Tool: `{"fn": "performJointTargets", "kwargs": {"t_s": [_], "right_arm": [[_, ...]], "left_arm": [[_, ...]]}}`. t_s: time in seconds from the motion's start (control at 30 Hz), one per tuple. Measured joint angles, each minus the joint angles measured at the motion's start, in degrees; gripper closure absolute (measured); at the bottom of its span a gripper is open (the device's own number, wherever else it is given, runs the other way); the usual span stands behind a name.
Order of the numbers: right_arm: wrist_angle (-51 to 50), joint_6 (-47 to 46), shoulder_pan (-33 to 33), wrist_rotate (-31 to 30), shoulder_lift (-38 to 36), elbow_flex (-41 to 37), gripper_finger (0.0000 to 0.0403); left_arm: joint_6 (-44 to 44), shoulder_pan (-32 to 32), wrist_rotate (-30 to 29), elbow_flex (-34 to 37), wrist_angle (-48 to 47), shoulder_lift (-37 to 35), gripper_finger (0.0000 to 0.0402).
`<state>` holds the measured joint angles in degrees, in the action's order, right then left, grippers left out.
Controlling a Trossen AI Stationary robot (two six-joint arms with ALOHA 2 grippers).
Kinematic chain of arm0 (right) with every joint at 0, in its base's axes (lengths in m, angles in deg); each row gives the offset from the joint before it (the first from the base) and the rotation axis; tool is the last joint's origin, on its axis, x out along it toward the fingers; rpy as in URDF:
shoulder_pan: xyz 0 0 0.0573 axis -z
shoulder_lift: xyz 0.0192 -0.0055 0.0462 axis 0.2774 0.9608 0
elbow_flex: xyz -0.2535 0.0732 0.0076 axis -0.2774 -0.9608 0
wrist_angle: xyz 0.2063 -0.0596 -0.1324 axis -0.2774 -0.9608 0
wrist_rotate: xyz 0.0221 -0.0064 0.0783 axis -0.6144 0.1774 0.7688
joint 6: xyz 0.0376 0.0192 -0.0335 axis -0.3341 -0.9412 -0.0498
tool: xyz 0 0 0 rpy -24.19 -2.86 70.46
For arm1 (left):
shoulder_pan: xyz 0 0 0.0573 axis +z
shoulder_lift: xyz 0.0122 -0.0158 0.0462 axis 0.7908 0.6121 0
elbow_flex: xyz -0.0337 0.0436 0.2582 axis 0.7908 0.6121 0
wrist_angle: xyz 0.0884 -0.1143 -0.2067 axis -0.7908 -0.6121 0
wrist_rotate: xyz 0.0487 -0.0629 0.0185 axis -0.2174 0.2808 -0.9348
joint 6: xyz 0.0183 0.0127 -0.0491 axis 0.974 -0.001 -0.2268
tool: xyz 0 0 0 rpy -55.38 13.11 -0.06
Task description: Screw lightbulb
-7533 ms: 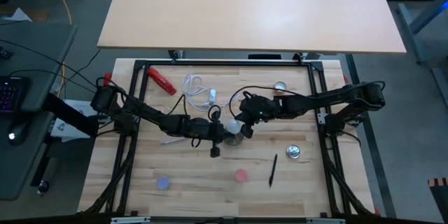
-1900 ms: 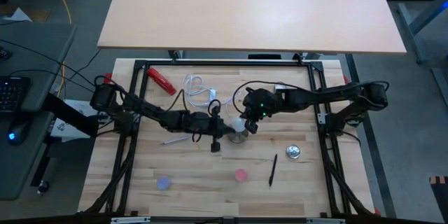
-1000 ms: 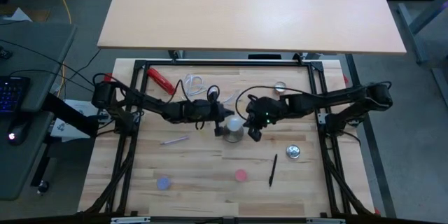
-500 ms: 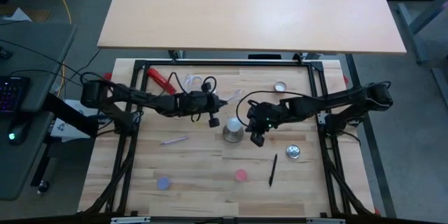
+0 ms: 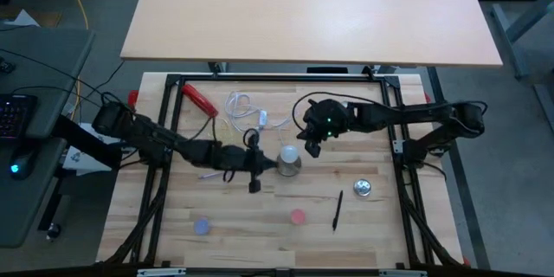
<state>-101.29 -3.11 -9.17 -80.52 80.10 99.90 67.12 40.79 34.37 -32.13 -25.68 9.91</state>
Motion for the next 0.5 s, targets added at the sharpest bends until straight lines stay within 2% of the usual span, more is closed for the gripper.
{"fn": "performJointTargets", "kwargs": {"t_s": [0.1, 0.2, 0.37, 0.5], "right_arm": [[1.5, 1.1, 1.1, 1.4, 0.0, 0.0, 0.0403], [2.0, 1.1, 1.8, 2.3, 0.0, 0.0, 0.0403], [3.0, 2.0, 2.1, 2.7, 0.5, 0.0, 0.0403], [5.1, 1.5, 2.0, 4.2, 2.3, 0.0, 0.0403]], "left_arm": [[0.7, -1.3, -2.5, -0.1, 4.5, 1.9, 0.0402], [0.1, -0.8, -2.5, -0.6, 5.5, 4.3, 0.0402], [0.3, 0.2, 2.9, -3.5, 7.7, 8.5, 0.0402], [0.6, 0.3, 2.6, -5.7, 7.3, 11.3, 0.0402]]}}
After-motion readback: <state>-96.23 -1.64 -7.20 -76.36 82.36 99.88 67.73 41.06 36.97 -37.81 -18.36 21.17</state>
